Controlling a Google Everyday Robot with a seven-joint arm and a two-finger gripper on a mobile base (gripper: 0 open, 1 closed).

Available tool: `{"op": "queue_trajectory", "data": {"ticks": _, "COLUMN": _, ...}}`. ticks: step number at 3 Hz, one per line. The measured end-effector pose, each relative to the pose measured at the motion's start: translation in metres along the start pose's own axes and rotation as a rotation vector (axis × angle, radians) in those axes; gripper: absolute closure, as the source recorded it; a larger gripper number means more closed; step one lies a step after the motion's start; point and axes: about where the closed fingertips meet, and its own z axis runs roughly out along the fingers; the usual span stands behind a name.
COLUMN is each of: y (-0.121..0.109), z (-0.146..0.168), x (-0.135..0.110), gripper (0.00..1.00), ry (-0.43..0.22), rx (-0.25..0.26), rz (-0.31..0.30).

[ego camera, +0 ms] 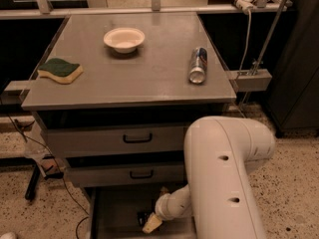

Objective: Pick rxbar chocolate from bottom drawer and place on counter

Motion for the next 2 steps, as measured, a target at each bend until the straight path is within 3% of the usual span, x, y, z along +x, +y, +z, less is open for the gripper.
{"op": "queue_trajectory", "data": {"ticks": 2, "y": -0.006, "z": 0.033, "x": 0.035, "gripper": 0.00, "ry": 0.012, "rx": -0.013, "rz": 0.016}}
